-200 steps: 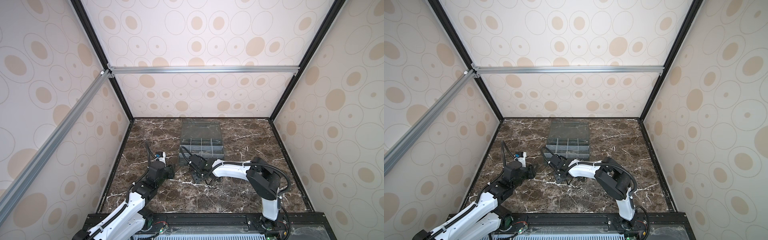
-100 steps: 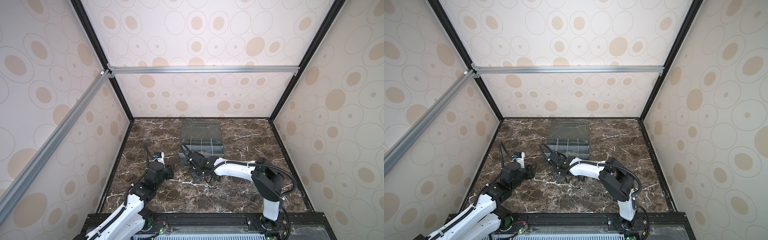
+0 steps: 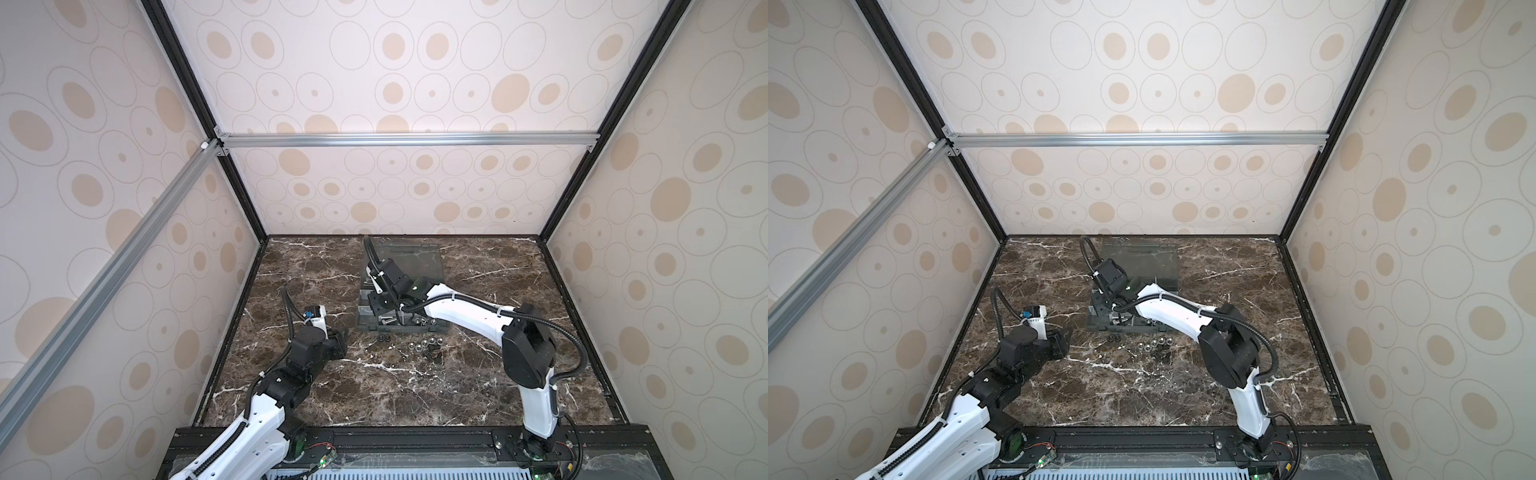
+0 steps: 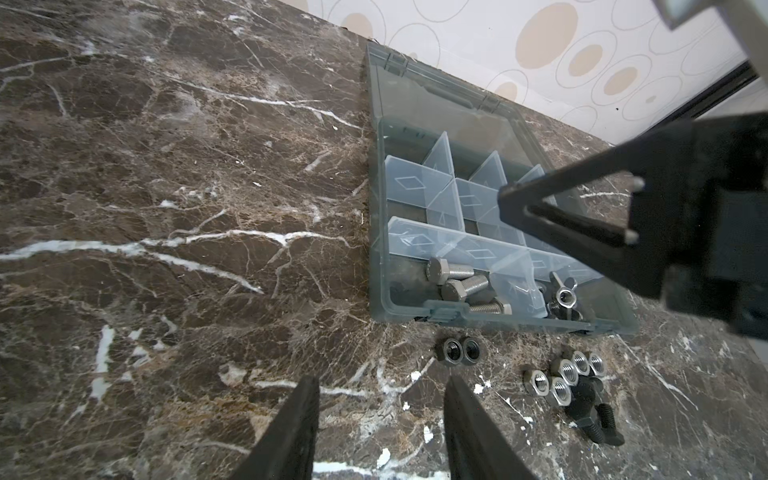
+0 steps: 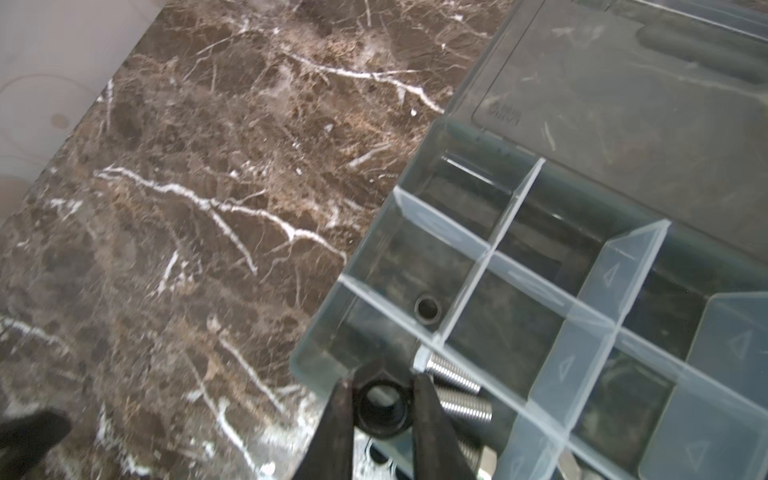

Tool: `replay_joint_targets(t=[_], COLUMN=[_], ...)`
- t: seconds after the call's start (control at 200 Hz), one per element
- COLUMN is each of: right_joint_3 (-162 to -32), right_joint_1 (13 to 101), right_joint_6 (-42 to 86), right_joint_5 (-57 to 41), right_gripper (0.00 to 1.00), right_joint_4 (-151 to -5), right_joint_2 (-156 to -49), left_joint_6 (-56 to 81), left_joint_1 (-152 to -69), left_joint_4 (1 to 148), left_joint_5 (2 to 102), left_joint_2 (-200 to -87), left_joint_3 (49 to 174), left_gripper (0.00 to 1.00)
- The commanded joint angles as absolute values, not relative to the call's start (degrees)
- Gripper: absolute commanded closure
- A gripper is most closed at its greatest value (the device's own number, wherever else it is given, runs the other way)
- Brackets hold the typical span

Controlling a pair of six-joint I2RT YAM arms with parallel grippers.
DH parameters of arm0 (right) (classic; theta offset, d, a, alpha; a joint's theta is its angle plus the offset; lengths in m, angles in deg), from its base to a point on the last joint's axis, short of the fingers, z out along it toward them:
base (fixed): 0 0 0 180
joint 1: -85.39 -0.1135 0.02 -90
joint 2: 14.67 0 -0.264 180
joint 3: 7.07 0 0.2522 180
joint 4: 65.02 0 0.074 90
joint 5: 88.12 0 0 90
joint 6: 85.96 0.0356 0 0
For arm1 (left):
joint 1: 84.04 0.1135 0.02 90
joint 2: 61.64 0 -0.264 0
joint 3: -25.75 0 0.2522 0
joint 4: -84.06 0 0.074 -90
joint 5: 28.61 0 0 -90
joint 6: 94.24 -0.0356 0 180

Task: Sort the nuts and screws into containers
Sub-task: 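Carry the black nut over the organizer and release it into a compartment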

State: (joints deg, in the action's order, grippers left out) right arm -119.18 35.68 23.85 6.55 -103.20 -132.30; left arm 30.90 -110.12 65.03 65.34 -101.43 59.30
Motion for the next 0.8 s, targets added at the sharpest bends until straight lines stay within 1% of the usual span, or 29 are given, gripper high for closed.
replay_joint_targets(t=[0.0, 0.255, 0.42, 0.5, 0.585, 0.695, 0.795], right_joint_3=[-122.7, -130.3, -132.2, -132.8, -133.6, -134.0, -134.2], right_joint_1=[36.7, 37.8, 38.0, 38.3, 38.4, 38.6, 38.7], right_joint_6=[22.3, 21.9, 22.0, 22.1, 22.4, 22.9, 23.2], right_joint_5=[6.4, 5.7, 5.9, 6.1, 6.1, 5.8, 5.7], right_gripper=[0.85, 0.85, 0.84, 0.82, 0.78, 0.67, 0.61], right_joint_4=[-105.9, -109.3, -109.5, -109.7, -110.1, -110.5, -110.6], right_joint_2=[-135.7, -141.8, -143.5, -144.0, -144.7, -145.2, -145.2], left_joint_6=[31.8, 32.0, 32.1, 32.1, 32.1, 32.2, 32.3], left_joint_1=[-109.7, -109.8, -109.8, -109.8, -109.8, -109.9, -109.8], left_joint_4=[65.5, 65.9, 66.2, 66.4, 66.4, 66.4, 66.4], left_joint_5=[65.0, 64.6, 64.4, 64.2, 64.0, 63.9, 63.7], left_joint_2=[-101.0, -101.3, -101.2, -101.3, -101.3, -101.3, -101.2], left_joint_3=[59.2, 59.2, 59.1, 59.1, 59.1, 59.1, 59.1], left_gripper=[0.51, 0.51, 0.51, 0.51, 0.51, 0.51, 0.51])
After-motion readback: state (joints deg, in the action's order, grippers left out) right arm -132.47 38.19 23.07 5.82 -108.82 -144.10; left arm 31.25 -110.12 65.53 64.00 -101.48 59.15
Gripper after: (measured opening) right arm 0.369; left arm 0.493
